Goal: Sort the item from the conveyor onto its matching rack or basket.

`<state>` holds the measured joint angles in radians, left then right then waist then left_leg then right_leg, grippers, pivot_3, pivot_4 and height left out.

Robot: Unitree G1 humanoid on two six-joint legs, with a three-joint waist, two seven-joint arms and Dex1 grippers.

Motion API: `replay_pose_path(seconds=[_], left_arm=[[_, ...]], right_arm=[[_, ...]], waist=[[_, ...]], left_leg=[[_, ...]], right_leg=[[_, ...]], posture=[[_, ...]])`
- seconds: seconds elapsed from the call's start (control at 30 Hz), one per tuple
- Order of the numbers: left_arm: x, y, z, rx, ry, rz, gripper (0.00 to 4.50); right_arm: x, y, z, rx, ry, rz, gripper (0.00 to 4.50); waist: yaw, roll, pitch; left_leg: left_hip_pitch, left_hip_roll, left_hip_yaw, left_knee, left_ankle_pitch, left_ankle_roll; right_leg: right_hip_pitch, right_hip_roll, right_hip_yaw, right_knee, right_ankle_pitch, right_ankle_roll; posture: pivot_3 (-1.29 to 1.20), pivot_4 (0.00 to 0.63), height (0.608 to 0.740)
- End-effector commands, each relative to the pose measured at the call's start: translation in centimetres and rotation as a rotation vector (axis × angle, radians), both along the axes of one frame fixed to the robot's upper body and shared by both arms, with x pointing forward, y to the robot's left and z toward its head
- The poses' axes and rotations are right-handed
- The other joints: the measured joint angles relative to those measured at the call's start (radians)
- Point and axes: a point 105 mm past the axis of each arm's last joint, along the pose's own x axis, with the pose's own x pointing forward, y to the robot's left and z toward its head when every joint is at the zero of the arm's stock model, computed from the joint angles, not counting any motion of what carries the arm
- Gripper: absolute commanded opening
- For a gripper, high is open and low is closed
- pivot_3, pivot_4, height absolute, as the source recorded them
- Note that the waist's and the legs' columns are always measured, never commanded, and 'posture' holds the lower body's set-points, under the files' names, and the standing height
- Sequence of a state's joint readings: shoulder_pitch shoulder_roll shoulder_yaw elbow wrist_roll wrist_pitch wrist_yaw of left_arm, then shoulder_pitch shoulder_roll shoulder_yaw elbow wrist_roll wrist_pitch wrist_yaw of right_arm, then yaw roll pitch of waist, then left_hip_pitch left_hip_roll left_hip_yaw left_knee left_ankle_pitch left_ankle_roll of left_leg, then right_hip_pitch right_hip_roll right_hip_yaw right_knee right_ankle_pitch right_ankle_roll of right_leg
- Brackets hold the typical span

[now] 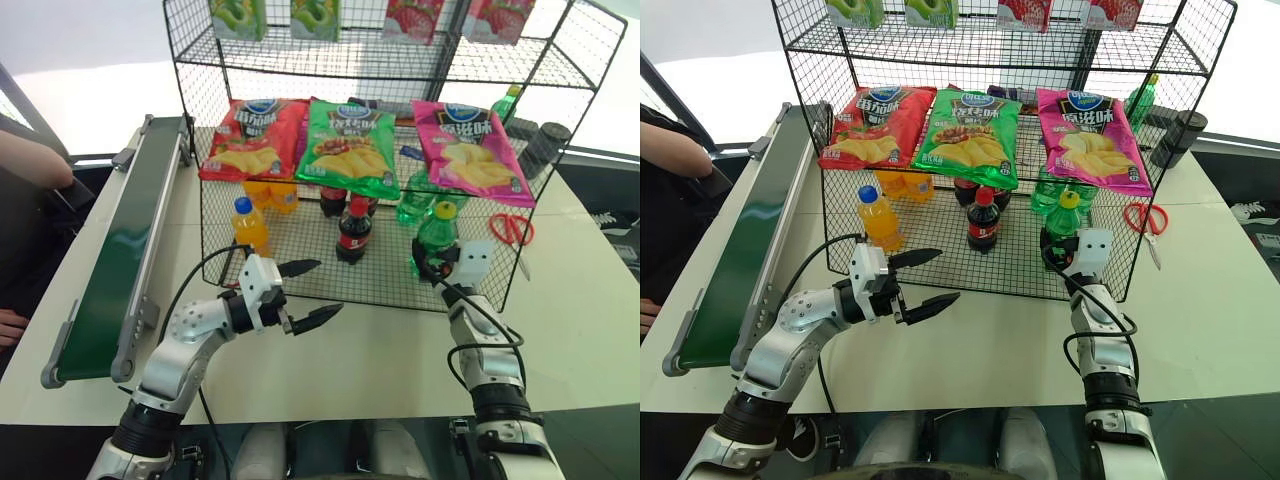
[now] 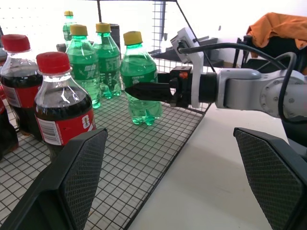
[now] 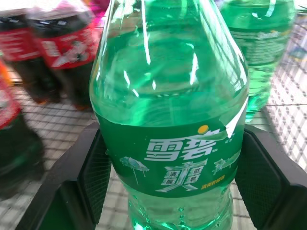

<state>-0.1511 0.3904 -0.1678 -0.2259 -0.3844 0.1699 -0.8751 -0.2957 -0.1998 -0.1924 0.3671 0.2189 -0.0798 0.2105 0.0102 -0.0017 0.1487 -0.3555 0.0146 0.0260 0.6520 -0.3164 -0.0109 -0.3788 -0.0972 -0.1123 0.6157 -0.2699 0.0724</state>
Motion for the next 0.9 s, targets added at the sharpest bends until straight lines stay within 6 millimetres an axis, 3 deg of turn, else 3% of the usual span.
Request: replay_pose_path(seconds=[0.03, 0.13, 0.23, 0.4, 0.6, 0.9], left_arm=[[-0.3, 0.0, 1.3, -0.028, -0.043, -0.005, 4.48], [-0.2, 0.0, 1.3, -0.027, -0.044, -0.003, 4.48], [-0.2, -0.1, 1.3, -0.027, -0.043, -0.005, 4.50], [-0.1, -0.3, 1.2, -0.027, -0.038, -0.008, 4.50], [0.1, 0.0, 1.0, -0.034, -0.001, 0.015, 4.50], [1.4, 2.3, 0.0, 0.021, 0.044, 0.131, 4.50]], right_arm=[[0.5, -0.7, 1.8, 0.003, -0.080, -0.028, 3.05], [0.4, -0.6, 1.7, 0.021, -0.082, -0.015, 3.05], [0.2, -0.5, 1.8, 0.026, -0.086, -0.008, 4.46], [-0.5, -0.4, 2.2, -0.003, -0.088, -0.005, 4.49], [-3.0, -0.4, 3.0, -0.063, -0.081, 0.008, 4.49], [-7.2, 0.6, 4.6, -0.226, -0.063, 0.116, 4.49]], waist=[[-0.001, 0.000, 0.000], [-0.001, 0.000, 0.000], [-0.001, 0.000, 0.000], [0.001, 0.000, 0.000], [0.002, 0.001, -0.001], [0.002, 0.002, -0.001]], left_leg=[[0.000, 0.000, 0.000, 0.000, 0.000, 0.000], [0.000, 0.000, 0.000, 0.000, 0.001, -0.002], [0.000, 0.000, 0.000, 0.000, 0.001, -0.002], [0.000, 0.000, 0.000, 0.000, 0.000, 0.000], [0.000, 0.000, 0.000, 0.000, -0.001, 0.002], [0.001, 0.000, -0.001, 0.000, -0.001, 0.002]], right_leg=[[0.000, 0.000, 0.000, 0.000, 0.000, 0.000], [0.000, 0.000, 0.000, 0.000, 0.000, 0.000], [0.000, 0.000, 0.000, 0.000, 0.000, 0.000], [0.000, -0.001, 0.000, 0.000, 0.000, 0.000], [0.001, -0.001, 0.000, 0.000, 0.000, 0.000], [0.000, -0.001, 0.001, 0.000, 0.000, 0.000]], posture=[[0.00, 0.150, 0.724], [0.00, 0.150, 0.724], [0.00, 0.150, 0.724], [0.00, 0.150, 0.724], [0.00, 0.150, 0.724], [0.00, 0.150, 0.724]])
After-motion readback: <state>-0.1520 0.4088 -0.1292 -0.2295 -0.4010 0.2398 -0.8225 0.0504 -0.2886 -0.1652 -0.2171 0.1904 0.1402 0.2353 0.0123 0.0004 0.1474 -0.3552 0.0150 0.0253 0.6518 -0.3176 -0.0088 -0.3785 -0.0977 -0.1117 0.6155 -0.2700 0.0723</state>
